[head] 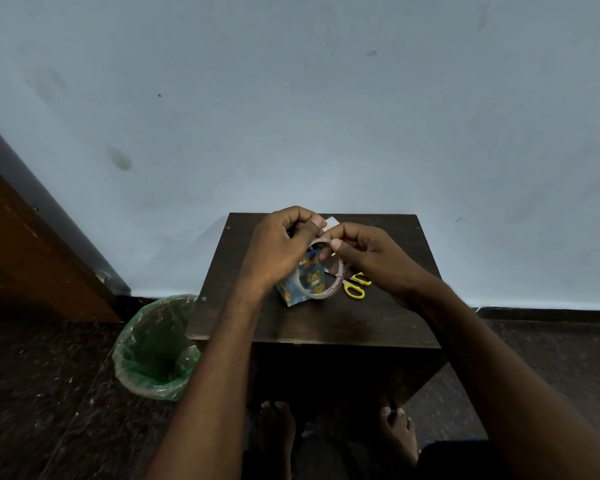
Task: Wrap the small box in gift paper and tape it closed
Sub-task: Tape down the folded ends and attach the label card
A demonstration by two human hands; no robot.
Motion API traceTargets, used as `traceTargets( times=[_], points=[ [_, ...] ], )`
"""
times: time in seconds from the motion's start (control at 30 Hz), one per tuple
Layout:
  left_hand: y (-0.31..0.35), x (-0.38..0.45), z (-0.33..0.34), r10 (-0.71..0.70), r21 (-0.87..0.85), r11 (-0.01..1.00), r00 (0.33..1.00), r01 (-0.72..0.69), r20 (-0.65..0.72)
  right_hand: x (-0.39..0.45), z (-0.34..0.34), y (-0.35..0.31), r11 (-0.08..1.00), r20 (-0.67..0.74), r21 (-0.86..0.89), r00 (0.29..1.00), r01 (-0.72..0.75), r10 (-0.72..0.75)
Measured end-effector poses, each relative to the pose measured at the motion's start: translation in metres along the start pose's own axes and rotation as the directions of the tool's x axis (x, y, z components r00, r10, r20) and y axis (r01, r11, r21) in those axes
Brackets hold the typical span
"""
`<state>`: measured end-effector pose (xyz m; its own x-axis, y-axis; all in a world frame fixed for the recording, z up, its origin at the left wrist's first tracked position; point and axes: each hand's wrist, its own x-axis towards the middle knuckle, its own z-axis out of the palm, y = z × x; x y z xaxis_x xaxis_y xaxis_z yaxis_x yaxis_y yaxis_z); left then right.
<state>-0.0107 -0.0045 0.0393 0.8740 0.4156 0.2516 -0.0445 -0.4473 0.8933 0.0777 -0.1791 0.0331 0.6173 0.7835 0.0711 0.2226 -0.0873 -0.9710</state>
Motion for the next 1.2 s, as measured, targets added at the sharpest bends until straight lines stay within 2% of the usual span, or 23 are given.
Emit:
traceTargets(
  times=[0.1, 0.23, 0.43, 0.63, 0.93, 1.07, 1.2],
  points=[
    [-0.001, 0.0, 0.001, 0.003, -0.008, 1.0, 1.0, -0.003, -0.005, 0.0, -0.001, 0.003, 0.999, -0.008, -0.005, 0.999, 0.036, -0.036],
    [-0.001, 0.0, 0.001, 0.033, -0.035, 0.999, 0.999, -0.032, 0.025, 0.002, 0.001, 0.004, 0.998, -0.132, -0.037, 0.99, 0.043, -0.048],
    [0.001, 0.0, -0.002, -0.085, -0.225, 0.969, 0.993, 0.102, 0.087, 0.002, 0.002, 0.004, 0.995, -0.123, 0.08, 0.991, 0.055, -0.045],
    [0.006, -0.004, -0.007, -0.078, -0.374, 0.918, 0.983, 0.136, 0.166, 0.001, 0.007, -0.001, 0.99, -0.136, 0.113, 0.988, 0.088, -0.072],
    [0.013, -0.009, -0.006, -0.031, -0.384, 0.919, 0.986, 0.091, 0.161, 0.0, 0.006, -0.003, 0.989, -0.103, 0.11, 0.991, 0.096, -0.085],
    [0.013, -0.009, -0.002, 0.006, -0.297, 0.954, 0.994, 0.027, 0.111, 0.0, 0.006, -0.002, 0.991, -0.105, 0.094, 0.99, 0.1, -0.09],
    [0.014, -0.007, 0.001, -0.02, -0.245, 0.969, 0.996, 0.04, 0.083, 0.002, 0.008, -0.002, 0.992, -0.13, 0.063, 0.987, 0.108, -0.099]
  ],
)
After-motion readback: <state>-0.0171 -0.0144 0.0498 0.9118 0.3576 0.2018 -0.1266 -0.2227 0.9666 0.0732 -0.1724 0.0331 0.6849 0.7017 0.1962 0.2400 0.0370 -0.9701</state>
